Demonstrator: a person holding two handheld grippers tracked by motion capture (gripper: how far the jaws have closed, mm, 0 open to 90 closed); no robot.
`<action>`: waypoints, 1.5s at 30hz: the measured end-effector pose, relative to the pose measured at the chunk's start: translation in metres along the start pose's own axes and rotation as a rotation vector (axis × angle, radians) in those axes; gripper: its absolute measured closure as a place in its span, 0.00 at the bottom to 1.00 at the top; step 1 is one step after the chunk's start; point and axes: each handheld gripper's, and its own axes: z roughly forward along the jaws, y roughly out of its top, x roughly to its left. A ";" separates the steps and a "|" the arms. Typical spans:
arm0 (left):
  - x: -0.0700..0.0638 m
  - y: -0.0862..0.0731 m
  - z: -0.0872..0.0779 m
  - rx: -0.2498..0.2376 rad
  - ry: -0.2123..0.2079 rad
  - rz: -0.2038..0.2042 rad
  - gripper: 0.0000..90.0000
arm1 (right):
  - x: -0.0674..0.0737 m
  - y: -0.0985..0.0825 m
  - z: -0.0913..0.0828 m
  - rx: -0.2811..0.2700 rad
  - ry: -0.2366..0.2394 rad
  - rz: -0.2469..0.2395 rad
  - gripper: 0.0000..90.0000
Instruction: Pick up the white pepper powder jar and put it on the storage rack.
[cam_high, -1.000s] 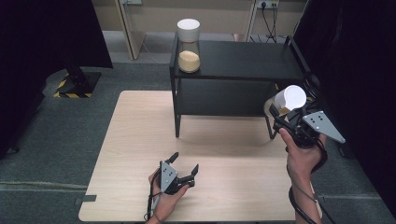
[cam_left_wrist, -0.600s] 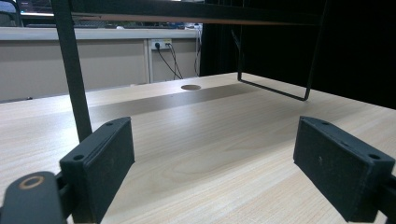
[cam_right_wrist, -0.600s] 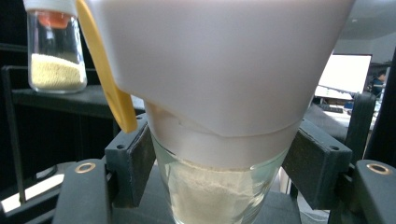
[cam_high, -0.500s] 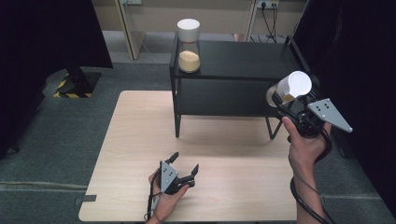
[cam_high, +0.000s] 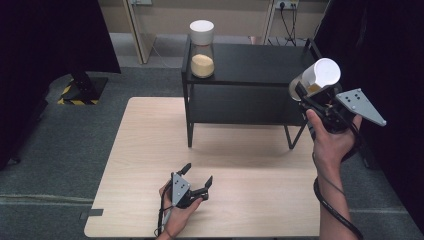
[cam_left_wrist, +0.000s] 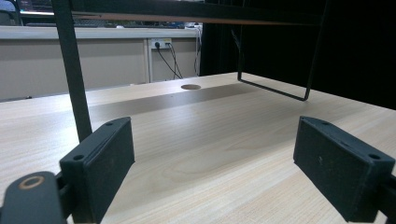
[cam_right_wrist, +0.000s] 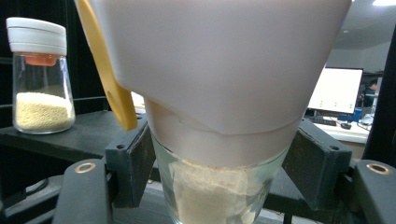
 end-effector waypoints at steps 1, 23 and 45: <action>0.000 0.000 0.000 0.000 0.000 0.000 0.13 | -0.001 0.001 0.001 -0.001 -0.001 -0.001 0.34; 0.000 0.000 0.000 0.000 0.000 -0.002 0.13 | -0.009 0.023 0.039 0.030 -0.046 0.019 0.34; 0.001 -0.001 0.000 -0.003 -0.002 -0.001 0.13 | -0.013 0.048 0.090 0.123 -0.082 0.021 0.34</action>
